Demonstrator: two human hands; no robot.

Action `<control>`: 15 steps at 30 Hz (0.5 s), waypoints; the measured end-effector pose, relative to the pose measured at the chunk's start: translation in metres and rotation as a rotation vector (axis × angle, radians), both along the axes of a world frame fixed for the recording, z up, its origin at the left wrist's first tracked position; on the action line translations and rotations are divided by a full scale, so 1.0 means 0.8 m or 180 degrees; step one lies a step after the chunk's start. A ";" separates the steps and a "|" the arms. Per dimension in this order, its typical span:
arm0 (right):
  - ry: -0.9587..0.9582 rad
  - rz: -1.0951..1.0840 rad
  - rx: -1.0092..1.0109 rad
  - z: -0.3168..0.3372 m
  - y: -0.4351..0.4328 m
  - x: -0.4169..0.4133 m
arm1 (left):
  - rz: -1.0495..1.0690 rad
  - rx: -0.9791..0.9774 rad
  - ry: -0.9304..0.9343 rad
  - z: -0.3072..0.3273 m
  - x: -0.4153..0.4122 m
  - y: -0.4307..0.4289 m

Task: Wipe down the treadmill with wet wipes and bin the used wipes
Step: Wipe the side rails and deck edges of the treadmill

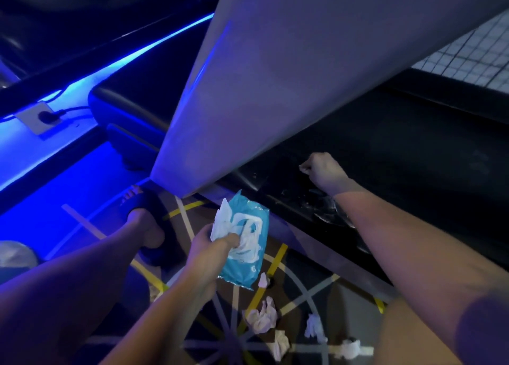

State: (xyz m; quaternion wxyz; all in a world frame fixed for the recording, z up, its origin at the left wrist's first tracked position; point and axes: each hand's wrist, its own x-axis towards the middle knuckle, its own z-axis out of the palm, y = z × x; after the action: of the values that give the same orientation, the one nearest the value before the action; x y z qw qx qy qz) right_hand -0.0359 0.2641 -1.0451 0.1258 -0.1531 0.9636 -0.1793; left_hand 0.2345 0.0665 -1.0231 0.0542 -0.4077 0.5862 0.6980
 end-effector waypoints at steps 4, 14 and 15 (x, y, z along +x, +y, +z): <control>0.0042 -0.0044 -0.0206 0.029 0.022 0.029 | -0.0058 0.0012 0.0003 0.003 0.000 0.006; 0.0157 -0.0418 -0.0869 0.043 0.067 0.105 | 0.0197 0.0024 -0.0085 -0.003 0.025 0.016; 0.0285 -0.0334 -0.0924 0.043 0.061 0.112 | 0.0228 0.0033 -0.0078 -0.002 0.028 0.016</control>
State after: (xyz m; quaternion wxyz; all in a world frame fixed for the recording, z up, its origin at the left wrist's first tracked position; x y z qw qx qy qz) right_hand 0.0540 0.3132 -1.0107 0.0497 -0.1270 0.9389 -0.3160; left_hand 0.2569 0.0797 -1.0246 0.0385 -0.4367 0.5669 0.6974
